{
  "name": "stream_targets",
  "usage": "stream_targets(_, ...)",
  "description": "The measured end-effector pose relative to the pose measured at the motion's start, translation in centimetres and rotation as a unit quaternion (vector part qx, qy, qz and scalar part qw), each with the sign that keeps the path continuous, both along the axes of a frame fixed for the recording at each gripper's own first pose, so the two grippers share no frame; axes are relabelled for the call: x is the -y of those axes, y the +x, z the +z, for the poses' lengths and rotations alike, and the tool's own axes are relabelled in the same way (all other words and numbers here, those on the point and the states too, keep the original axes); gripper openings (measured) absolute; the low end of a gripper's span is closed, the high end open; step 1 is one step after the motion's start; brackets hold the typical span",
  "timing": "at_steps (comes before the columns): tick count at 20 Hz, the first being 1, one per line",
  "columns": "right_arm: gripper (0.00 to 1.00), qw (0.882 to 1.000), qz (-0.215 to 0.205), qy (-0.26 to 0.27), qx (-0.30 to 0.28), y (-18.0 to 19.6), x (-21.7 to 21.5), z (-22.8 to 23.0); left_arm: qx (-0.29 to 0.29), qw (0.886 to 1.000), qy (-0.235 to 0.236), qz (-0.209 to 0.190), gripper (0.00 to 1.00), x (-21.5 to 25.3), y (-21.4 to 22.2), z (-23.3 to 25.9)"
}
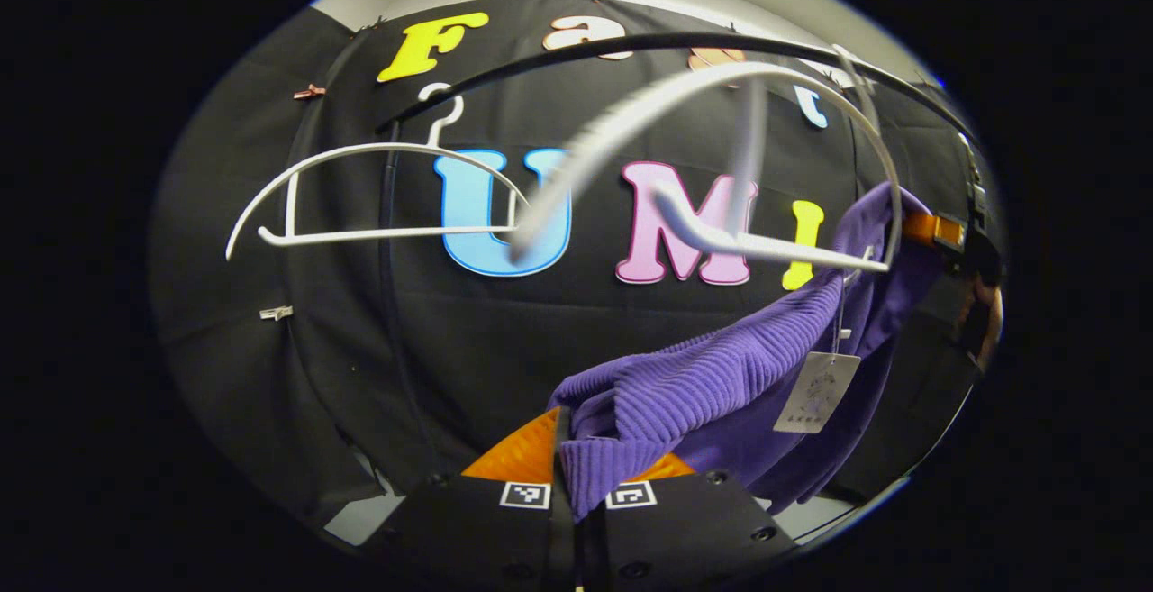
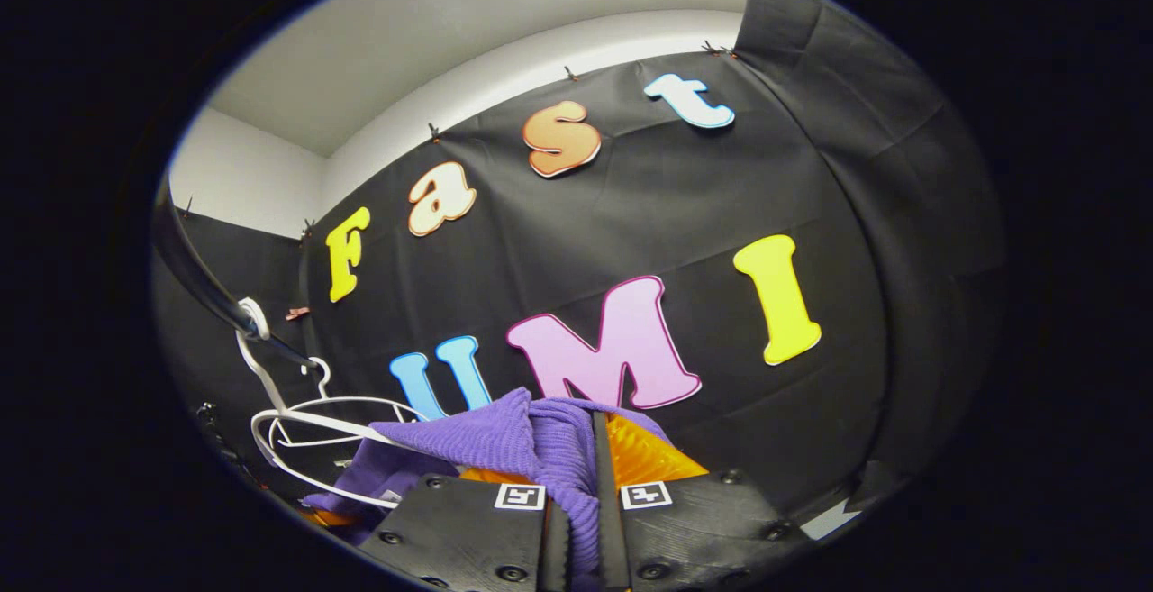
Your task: Grasp the clothes on the hanger with both hands and then place them into the laundry hamper below.
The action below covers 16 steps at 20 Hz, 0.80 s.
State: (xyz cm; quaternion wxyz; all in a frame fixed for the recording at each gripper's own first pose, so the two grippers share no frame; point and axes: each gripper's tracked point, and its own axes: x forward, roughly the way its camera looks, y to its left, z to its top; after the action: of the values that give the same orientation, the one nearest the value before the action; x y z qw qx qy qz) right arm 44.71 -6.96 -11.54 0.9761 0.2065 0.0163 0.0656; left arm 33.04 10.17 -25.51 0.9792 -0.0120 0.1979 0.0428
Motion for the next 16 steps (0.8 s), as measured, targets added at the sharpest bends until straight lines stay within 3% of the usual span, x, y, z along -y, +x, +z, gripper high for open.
stream_targets(3, 0.16, 0.998, -0.036, -0.037, -0.031, 0.4, 2.8, -3.0, -0.019, 0.999, -0.044, -0.022, 0.07, 4.2, -0.6, -1.6)
stream_targets(4, 0.11, 0.997, -0.043, -0.038, -0.05, 0.3, 3.5, -4.5, -0.025, 0.998, -0.054, -0.028, 0.07, 5.5, -0.8, -2.2)
stream_targets(5, 0.16, 0.996, -0.047, -0.033, -0.07, 0.0, 3.9, -6.0, -0.031, 0.997, -0.057, -0.032, 0.07, 6.5, -1.0, -2.9)
stream_targets(7, 0.16, 0.993, -0.048, -0.049, -0.101, -1.2, 4.0, -8.8, -0.046, 0.996, -0.067, -0.04, 0.07, 8.3, -1.8, -4.2)
stream_targets(12, 0.16, 0.984, 0.025, -0.069, -0.162, -7.4, -1.1, -13.5, -0.068, 0.991, -0.099, -0.053, 0.07, 11.7, -3.4, -5.3)
stream_targets(16, 0.17, 0.966, 0.105, -0.099, -0.213, -13.0, -6.7, -16.8, -0.077, 0.991, -0.096, -0.055, 0.07, 13.1, -4.8, -5.7)
